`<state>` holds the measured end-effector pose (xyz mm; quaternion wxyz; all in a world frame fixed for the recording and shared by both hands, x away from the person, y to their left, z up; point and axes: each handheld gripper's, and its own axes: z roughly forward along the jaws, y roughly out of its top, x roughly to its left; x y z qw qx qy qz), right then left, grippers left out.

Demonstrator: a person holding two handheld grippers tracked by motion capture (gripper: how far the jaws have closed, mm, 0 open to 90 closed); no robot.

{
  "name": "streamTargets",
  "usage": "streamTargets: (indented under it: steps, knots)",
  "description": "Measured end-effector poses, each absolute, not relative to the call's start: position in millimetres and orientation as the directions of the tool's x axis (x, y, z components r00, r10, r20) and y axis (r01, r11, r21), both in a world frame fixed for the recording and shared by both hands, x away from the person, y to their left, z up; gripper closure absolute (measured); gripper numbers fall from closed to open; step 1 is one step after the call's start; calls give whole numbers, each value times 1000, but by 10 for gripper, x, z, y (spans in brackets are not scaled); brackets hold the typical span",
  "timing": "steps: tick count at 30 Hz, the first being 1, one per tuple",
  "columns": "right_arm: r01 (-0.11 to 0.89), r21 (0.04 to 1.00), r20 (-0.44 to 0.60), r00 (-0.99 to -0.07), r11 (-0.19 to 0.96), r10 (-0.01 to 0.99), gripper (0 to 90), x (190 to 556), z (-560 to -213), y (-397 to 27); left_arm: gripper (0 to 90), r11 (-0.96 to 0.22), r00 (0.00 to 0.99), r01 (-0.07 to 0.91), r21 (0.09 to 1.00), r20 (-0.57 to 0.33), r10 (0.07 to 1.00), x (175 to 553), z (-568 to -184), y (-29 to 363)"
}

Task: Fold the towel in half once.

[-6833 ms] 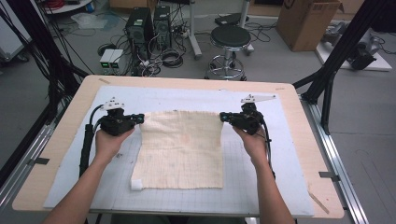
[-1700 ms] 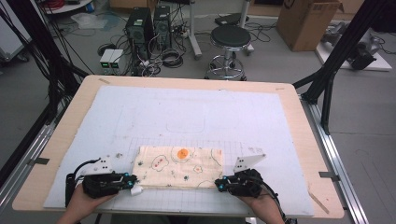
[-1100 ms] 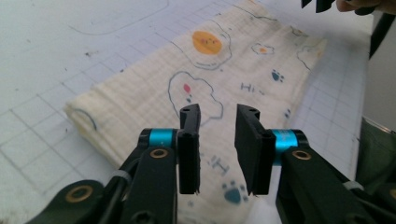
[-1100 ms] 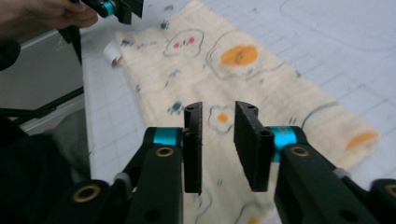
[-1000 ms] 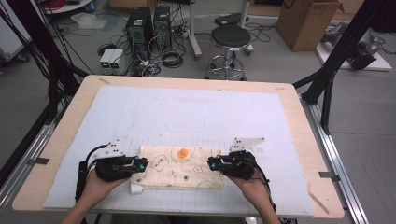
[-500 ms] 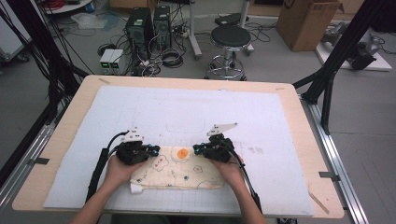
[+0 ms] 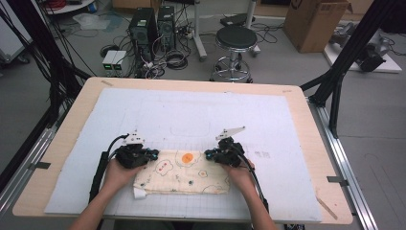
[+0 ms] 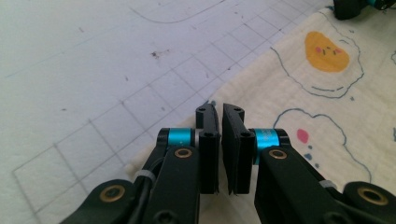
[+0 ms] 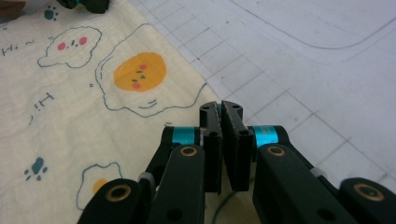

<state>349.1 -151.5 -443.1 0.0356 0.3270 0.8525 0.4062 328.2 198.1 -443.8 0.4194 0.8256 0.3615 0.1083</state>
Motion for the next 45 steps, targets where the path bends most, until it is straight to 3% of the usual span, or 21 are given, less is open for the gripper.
streamTargets:
  steps: [30, 37, 45]
  knots:
    - [540, 737, 206, -752, 406, 627, 821, 3302, -4438, -2059, 800, -361, 708, 497, 789, -128, 695, 3159, -4459, 2248]
    - [511, 773, 200, -759, 376, 619, 712, 3263, -4380, -2042, 709, -354, 717, 462, 814, -108, 688, 3098, -4386, 2240]
    - [490, 791, 190, -765, 366, 615, 492, 3204, -4314, -2005, 619, -285, 698, 458, 842, -142, 702, 3096, -4321, 2270]
